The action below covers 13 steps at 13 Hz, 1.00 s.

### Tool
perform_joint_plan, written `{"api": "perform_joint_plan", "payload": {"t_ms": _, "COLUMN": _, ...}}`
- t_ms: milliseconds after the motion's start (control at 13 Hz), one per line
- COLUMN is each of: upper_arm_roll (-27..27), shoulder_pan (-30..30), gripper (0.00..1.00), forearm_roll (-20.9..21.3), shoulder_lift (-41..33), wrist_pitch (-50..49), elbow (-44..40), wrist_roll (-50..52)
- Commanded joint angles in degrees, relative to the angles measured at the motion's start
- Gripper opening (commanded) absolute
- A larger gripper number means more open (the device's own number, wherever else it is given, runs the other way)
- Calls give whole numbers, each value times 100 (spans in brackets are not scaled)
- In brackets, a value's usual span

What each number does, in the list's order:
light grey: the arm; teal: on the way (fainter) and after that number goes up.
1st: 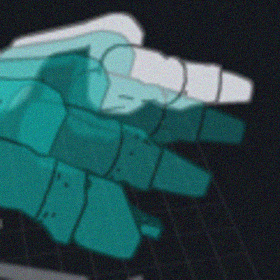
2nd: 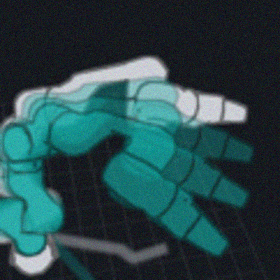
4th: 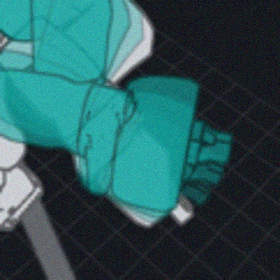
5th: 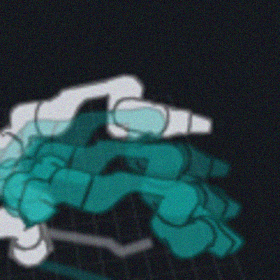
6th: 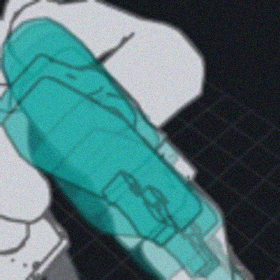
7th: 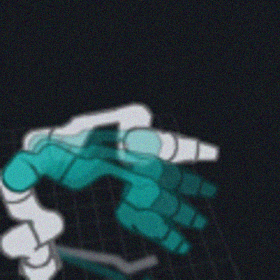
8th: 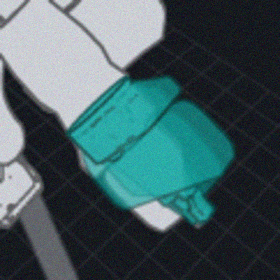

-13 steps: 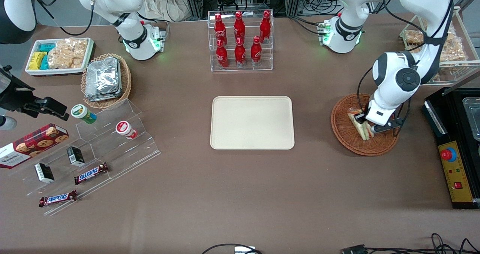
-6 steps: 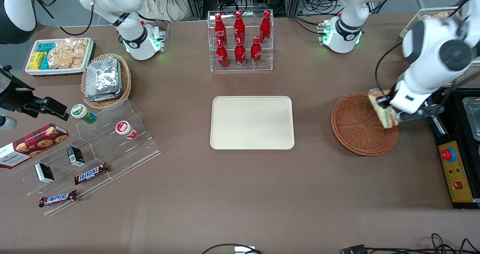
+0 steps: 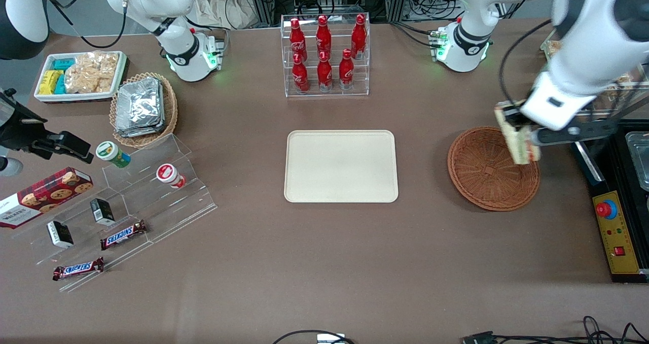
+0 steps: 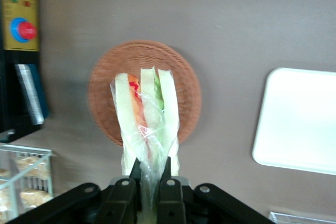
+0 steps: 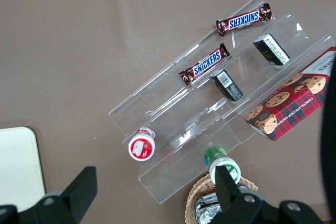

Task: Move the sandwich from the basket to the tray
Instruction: 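Carry the sandwich over the cream tray and lower it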

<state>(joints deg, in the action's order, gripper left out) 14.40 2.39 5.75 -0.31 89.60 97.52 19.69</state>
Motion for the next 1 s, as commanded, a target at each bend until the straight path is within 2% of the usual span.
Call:
{"api": "perform_joint_plan", "payload": {"t_ms": 0, "upper_arm_roll": 1113, "shoulder_pan": -2, "gripper": 0, "forearm_roll": 22, "shoulder_lift": 469, "wrist_pitch": -172, "elbow": -348, "wrist_roll": 586}}
{"api": "perform_joint_plan", "payload": {"t_ms": 231, "upper_arm_roll": 2047, "shoulder_pan": 24, "gripper": 0, "forearm_roll": 136, "shoulder_lift": 1303, "wrist_pitch": -101, "elbow": -830, "wrist_roll": 1660}}
{"api": "perform_joint_plan", "payload": {"t_ms": 385, "upper_arm_roll": 2172, "shoulder_pan": 42, "gripper": 0, "forearm_roll": 312, "shoulder_lift": 1604, "wrist_pitch": 143, "elbow": -736, "wrist_roll": 1661}}
{"api": "perform_joint_plan", "payload": {"t_ms": 538, "upper_arm_roll": 2217, "shoulder_pan": 147, "gripper": 0, "forearm_roll": 680, "shoulder_lift": 1797, "wrist_pitch": 660, "elbow": -245, "wrist_roll": 1696}}
{"api": "perform_joint_plan", "payload": {"t_ms": 923, "upper_arm_roll": 2199, "shoulder_pan": 174, "gripper": 0, "forearm_roll": 875, "shoulder_lift": 1973, "wrist_pitch": 2769, "elbow": 1109, "wrist_roll": 1749}}
